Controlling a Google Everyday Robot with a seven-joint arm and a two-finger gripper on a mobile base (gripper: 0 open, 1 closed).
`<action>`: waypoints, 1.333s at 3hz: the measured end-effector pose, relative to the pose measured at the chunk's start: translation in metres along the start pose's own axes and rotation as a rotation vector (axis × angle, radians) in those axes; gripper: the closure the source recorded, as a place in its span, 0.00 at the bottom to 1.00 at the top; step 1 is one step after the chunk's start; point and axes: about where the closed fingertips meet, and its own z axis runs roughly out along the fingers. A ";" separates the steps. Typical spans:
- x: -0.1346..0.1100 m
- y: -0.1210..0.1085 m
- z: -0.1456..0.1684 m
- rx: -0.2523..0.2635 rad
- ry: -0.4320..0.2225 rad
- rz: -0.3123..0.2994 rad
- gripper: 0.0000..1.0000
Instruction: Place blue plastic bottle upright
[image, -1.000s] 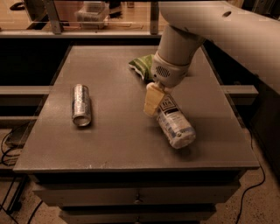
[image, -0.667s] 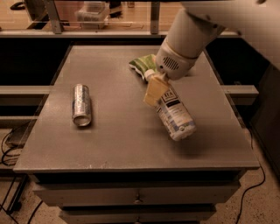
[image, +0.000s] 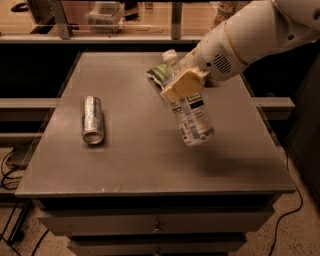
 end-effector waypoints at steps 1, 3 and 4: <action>-0.023 -0.008 -0.017 -0.009 -0.163 -0.123 1.00; -0.035 0.002 -0.015 -0.009 -0.080 -0.289 1.00; -0.040 0.014 -0.002 -0.003 0.006 -0.455 1.00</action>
Offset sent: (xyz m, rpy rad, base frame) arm 0.0056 0.0018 0.0255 0.1113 -0.1086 0.0896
